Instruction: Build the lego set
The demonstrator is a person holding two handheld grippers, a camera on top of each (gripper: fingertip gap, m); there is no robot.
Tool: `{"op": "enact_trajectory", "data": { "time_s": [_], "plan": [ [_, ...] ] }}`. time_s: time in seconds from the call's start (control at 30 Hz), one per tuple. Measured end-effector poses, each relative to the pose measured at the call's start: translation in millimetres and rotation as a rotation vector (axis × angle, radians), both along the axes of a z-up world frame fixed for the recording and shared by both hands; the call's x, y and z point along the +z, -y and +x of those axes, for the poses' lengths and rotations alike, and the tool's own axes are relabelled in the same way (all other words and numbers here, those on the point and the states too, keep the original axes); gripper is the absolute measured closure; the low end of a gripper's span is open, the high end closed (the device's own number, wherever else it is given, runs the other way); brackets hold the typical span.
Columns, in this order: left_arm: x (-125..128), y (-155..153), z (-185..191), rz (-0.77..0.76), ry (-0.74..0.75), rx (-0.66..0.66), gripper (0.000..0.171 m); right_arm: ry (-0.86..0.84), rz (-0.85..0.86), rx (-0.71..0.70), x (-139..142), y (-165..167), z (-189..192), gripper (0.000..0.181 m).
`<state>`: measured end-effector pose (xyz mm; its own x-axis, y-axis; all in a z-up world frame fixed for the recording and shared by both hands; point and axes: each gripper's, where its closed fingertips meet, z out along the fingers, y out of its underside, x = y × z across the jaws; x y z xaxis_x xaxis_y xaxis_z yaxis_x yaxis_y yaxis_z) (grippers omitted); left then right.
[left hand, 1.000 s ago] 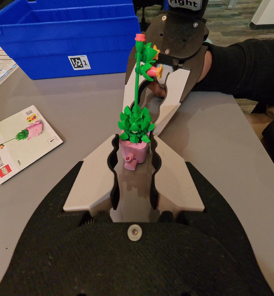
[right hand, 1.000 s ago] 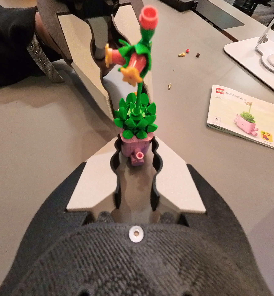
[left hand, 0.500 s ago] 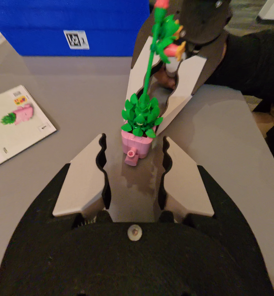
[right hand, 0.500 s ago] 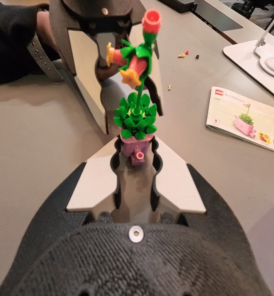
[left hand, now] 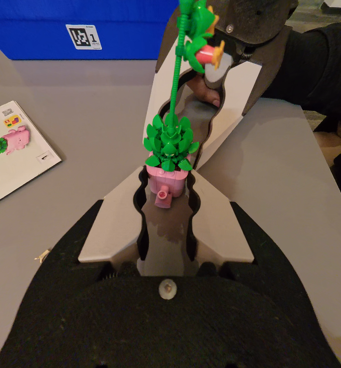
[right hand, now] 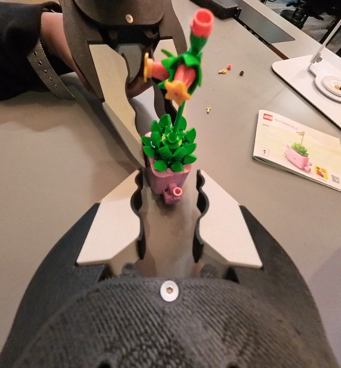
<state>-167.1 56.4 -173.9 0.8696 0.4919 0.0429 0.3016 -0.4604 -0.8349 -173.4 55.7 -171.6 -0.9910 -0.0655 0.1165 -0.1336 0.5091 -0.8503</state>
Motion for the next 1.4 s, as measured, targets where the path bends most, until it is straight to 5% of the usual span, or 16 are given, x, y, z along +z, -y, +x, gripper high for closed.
{"op": "enact_trajectory", "data": {
  "time_s": [0.3, 0.63, 0.9, 1.17, 1.4],
  "plan": [
    [-2, 2, -1, -0.006, 0.015, 0.017, 0.133, -0.002, -0.165, -0.036, 26, -8, -8, 0.133],
    [-2, 0, -2, -0.015, 0.006, 0.023, 0.132, -0.517, -0.257, -0.103, 54, -17, 7, 0.144],
    [-6, 2, -12, -0.045, 0.006, 0.089, 0.132, -0.71, -0.202, -0.128, 48, -4, 12, 0.14],
    [-6, -2, -15, -0.058, -0.008, 0.109, 0.132, -0.78, -0.157, -0.117, 41, -4, 10, 0.149],
    [-7, -4, -17, -0.089, -0.035, 0.115, 0.132, -1.01, -0.089, -0.051, 30, -3, 15, 0.163]
  ]
}}
